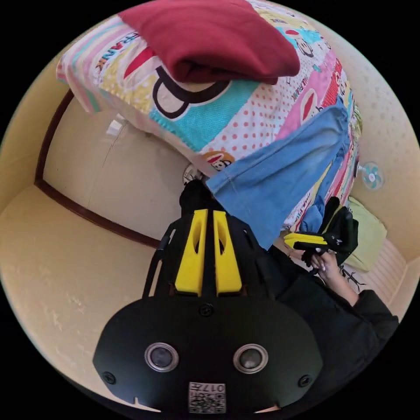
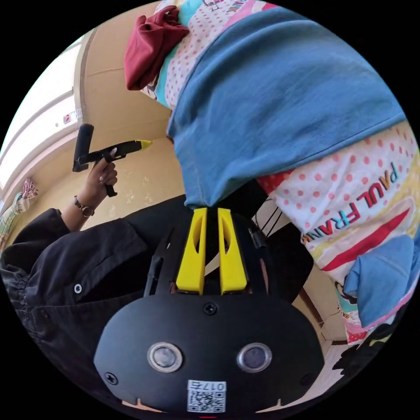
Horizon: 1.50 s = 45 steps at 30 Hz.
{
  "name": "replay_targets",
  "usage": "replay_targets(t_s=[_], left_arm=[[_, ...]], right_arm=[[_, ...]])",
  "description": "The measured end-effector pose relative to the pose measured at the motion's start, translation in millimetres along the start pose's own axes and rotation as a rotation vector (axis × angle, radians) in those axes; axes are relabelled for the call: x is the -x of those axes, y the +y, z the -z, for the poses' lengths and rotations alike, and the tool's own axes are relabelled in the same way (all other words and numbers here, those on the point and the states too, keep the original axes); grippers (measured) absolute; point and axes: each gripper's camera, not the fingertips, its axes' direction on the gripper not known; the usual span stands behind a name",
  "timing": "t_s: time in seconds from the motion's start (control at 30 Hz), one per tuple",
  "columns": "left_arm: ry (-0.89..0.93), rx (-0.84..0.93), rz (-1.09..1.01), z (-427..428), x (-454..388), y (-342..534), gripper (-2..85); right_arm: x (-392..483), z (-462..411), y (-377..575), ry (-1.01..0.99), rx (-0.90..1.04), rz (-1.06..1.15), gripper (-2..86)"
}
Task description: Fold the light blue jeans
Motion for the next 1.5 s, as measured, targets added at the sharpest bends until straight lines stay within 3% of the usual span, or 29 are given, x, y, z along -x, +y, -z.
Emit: replay_targets(t_s=[0.13,0.3,0.4,0.5,0.67,1.03,1.2,1.3,1.4,1.5], left_arm=[[-0.013,-0.056,-0.121,-5.4,-41.9,11.6,5.4],[0.123,0.082,-0.442,-62.7,-158.9,0.4,7.8],[0.147,0.132,-0.598,-104.7,-244.7,4.3,8.0],[0.148,0.185,-0.821,-136.7,-333.4,27.8,8.3],[-0.028,0.225,-1.154,-169.2,-438.0,89.9,10.3],[-0.281,0.359,-1.536,-223.8,-512.2,166.0,15.5],[-0.282,0.551,-1.464,-267.5,-509.3,171.6,14.2],[-0.201,0.492,-1.353,-266.4,-492.3,176.7,3.1],[-0.076,0.429,-1.162,-250.2,-460.4,175.5,-0.3],[0.198,0.383,-0.953,-221.6,-418.6,175.5,-0.8]], right_arm=[[-34.6,62.7,56.1,0.071,-0.22,-0.122,5.8],[-120.1,133.0,167.7,0.239,-0.543,-0.526,7.4],[-175.4,123.8,197.4,0.085,-0.515,-0.658,9.7],[-201.2,92.6,200.0,-0.145,-0.445,-0.569,9.7],[-203.2,68.9,214.8,-0.219,-0.422,-0.486,4.1],[-163.8,130.5,294.0,-0.287,-0.589,-0.247,2.0],[-169.1,144.7,320.9,-0.348,-0.668,-0.239,2.0],[-174.2,136.7,323.9,-0.389,-0.667,-0.248,2.2],[-171.3,127.2,324.6,-0.365,-0.65,-0.213,2.7],[-167.2,119.7,319.4,-0.303,-0.59,-0.172,4.3]])
